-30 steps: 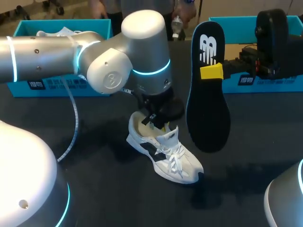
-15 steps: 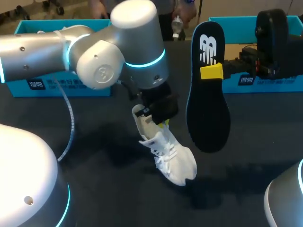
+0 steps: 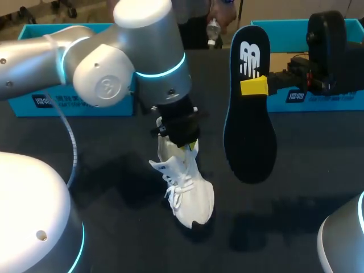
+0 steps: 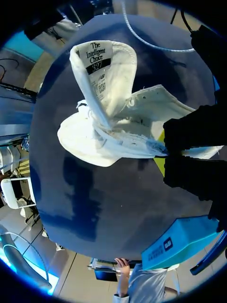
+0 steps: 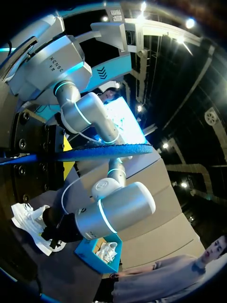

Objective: Take the shoe out of the shoebox, open the shoe tongue, remove and reinsert the insole, then place the shoe into the shoebox

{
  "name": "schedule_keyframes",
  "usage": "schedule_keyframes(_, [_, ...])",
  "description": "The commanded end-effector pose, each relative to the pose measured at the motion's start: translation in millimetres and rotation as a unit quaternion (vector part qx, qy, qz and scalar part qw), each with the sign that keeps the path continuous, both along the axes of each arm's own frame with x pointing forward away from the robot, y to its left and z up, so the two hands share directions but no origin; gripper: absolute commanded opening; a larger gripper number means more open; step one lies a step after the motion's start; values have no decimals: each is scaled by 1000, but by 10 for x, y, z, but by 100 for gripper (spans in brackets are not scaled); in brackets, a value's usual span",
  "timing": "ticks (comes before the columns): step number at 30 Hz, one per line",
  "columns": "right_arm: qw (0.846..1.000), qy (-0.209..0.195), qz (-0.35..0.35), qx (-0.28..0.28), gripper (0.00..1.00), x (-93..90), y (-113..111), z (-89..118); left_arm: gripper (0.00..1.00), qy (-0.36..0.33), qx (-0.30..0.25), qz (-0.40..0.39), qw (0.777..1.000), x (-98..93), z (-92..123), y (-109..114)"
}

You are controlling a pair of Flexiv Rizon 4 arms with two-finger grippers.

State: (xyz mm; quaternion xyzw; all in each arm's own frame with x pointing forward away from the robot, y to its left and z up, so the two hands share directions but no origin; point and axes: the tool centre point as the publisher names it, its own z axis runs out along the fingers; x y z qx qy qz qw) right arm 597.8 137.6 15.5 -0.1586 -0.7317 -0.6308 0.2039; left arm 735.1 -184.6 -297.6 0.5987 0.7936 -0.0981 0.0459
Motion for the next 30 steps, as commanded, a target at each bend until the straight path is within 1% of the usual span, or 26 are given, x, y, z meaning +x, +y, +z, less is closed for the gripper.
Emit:
schedule_keyframes(1, [1000, 1, 2, -1, 0, 30, 29, 1, 0, 0, -1, -1, 1000, 0, 11, 7])
schedule_keyframes(4, [1000, 1, 2, -1, 0, 30, 29, 1, 0, -10, 3, 1, 1000, -11, 6, 13])
schedule_keyframes(6, [1000, 1, 2, -1, 0, 30, 29, 1, 0, -14, -3, -51, 999, -14, 28, 86])
schedule_keyframes(8, [1000, 1, 2, -1, 0, 30, 29, 1, 0, -9, -3, -68, 998, -12, 44, 110])
schedule_keyframes(11, [1000, 1, 2, -1, 0, 30, 29, 1, 0, -7, 16, -85, 996, 5, 34, 110])
schedule_keyframes(14, [1000, 1, 2, -1, 0, 30, 29, 1, 0, 2, 28, -100, 995, -18, 5, 105])
schedule_keyframes(18, [1000, 1, 2, -1, 0, 30, 29, 1, 0, 11, 44, -127, 991, -65, -117, 65])
schedule_keyframes(23, [1000, 1, 2, -1, 0, 30, 29, 1, 0, 27, 62, -134, 989, -69, -311, -42])
schedule_keyframes(30, [1000, 1, 2, -1, 0, 30, 29, 1, 0, 41, 68, -141, 987, -106, -500, -123])
